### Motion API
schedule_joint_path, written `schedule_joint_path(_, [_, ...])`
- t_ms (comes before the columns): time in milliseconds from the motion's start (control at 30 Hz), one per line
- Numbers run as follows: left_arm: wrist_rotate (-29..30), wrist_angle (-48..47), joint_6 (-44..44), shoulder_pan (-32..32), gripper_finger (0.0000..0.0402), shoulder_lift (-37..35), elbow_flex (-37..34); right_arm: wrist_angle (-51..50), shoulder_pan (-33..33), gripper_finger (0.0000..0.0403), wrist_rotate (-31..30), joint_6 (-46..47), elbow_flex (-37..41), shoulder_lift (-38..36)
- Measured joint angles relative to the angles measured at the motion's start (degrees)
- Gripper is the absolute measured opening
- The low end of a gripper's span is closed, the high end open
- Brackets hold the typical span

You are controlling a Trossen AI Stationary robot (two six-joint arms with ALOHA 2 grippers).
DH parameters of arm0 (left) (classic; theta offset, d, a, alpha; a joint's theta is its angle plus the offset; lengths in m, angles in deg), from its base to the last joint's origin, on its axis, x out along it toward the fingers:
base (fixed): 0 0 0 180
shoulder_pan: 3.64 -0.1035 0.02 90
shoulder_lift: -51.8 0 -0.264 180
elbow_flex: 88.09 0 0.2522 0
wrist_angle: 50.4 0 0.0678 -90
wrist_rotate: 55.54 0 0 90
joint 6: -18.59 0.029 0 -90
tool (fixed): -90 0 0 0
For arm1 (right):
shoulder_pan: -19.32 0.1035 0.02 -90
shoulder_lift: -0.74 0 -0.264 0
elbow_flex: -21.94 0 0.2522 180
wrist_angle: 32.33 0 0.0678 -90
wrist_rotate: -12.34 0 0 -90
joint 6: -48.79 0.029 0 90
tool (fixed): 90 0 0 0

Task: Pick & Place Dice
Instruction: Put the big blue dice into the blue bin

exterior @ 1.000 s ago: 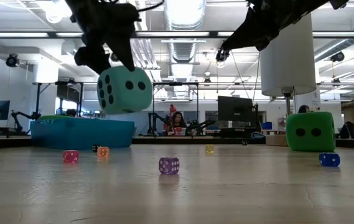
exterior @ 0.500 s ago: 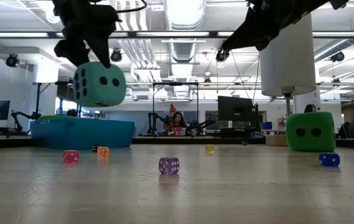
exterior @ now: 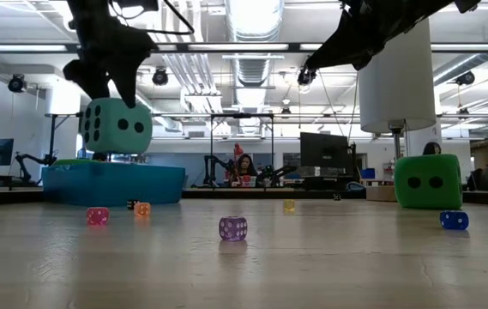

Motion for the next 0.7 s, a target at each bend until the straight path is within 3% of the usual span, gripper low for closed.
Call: schedule_joint_path(700, [9.9,-7.1,-0.3,-5.6,0.0343,0.0,0.0,0.0,0.0,0.0008,0.0,-0.1,0.0,0.0])
